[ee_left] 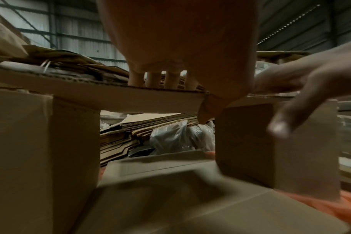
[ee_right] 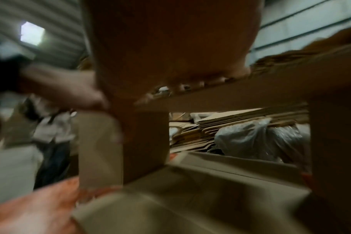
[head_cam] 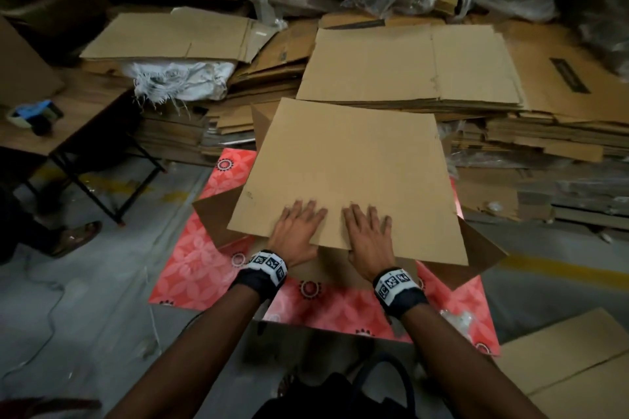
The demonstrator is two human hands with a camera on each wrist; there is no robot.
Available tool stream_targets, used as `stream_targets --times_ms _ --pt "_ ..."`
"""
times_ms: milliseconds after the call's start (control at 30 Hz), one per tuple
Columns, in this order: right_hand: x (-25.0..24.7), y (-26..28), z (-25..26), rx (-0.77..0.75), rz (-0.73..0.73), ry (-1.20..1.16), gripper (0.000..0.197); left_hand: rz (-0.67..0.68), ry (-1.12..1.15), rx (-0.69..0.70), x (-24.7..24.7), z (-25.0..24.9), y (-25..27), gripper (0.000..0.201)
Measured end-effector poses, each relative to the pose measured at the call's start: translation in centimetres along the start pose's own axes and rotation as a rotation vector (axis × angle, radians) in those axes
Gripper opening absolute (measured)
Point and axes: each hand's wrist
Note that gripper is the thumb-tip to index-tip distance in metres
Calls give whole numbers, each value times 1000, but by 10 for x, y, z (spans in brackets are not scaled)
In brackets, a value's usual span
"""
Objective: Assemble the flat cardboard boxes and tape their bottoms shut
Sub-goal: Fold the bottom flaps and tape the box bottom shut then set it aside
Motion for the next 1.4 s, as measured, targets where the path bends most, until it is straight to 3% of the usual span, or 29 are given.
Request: stream_targets --times_ms 100,167,233,367,467,567,700,800,867,1000,1133,1300,1400 --pt "-11 -14 0 7 48 29 96 65 143 51 -14 25 -10 100" --pt "-15 -19 -2 9 53 18 94 -59 272 33 -24 54 -12 100" --pt "-18 -24 -2 11 47 -16 93 -146 268 -93 -33 88 -8 103" --pt "-18 -28 2 14 61 -16 94 -41 62 -428 -31 144 6 121" --pt "-16 -31 10 2 57 -36 93 -19 65 -517 -34 159 13 103" --pt "-19 -38 18 4 63 -38 92 -54 181 -503 -38 158 16 74" --pt "-25 -46 28 -10 66 -23 87 -100 392 -475 -22 164 22 93" --pt "-24 -52 41 -18 79 -27 86 -228 181 -506 -11 161 33 109" --pt "-22 -57 55 -29 82 -34 86 -268 -20 -473 -7 152 39 105" --pt "-14 -67 88 -60 105 -58 85 -119 -144 -309 6 133 35 92" --pt "0 -71 111 -86 101 -145 86 -38 -110 -237 20 128 25 86" --pt "27 -57 100 147 109 -146 74 23 -77 -278 41 147 35 81" --pt "56 -51 90 247 195 -177 70 73 -100 -277 57 158 37 77"
Point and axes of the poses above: each hand's wrist, its own y-axis away from the middle knuckle, its own x-axis out of the palm, z = x × y, and after that the axes turned 6 degrees about -x, right-handed
